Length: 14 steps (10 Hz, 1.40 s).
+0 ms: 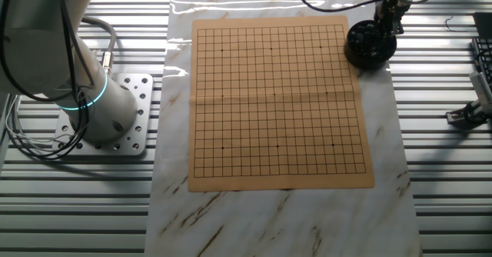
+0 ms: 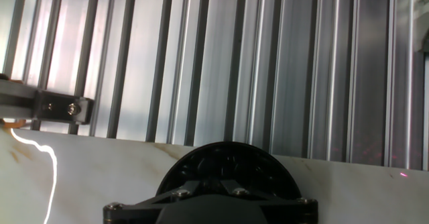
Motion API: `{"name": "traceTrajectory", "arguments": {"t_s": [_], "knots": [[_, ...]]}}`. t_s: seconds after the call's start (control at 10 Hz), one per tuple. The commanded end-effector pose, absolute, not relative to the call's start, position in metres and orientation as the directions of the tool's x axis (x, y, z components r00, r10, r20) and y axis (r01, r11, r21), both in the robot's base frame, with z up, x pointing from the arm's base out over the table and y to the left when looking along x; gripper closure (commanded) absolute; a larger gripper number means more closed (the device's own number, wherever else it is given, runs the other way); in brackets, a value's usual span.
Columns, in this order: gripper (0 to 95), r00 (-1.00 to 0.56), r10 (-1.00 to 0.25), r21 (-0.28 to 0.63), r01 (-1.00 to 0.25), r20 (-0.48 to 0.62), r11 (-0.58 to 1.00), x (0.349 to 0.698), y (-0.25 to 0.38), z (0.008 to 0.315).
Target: Play the first move as black on the 3-4 point in the upper right corner of the Go board
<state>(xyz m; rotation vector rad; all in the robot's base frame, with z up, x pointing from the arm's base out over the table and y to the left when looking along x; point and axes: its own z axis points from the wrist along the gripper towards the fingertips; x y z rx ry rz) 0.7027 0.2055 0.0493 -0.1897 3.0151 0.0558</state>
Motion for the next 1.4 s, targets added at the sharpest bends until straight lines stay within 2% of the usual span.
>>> {"name": "traceTrajectory", "arguments": {"t_s": [0.1, 0.4, 0.5, 1.4], "knots": [[95.0, -0.985, -0.125, 0.03, -0.129, -0.122, 0.991, 0.7033, 0.2055, 0.0491], [95.0, -0.984, -0.134, 0.029, -0.138, -0.118, 0.99, 0.7033, 0.2055, 0.0491], [76.0, -0.983, -0.14, 0.029, -0.145, -0.117, 0.989, 0.7033, 0.2056, 0.0495], [76.0, -0.985, -0.133, 0.039, -0.138, -0.11, 0.99, 0.7023, 0.2084, 0.0582]]}}
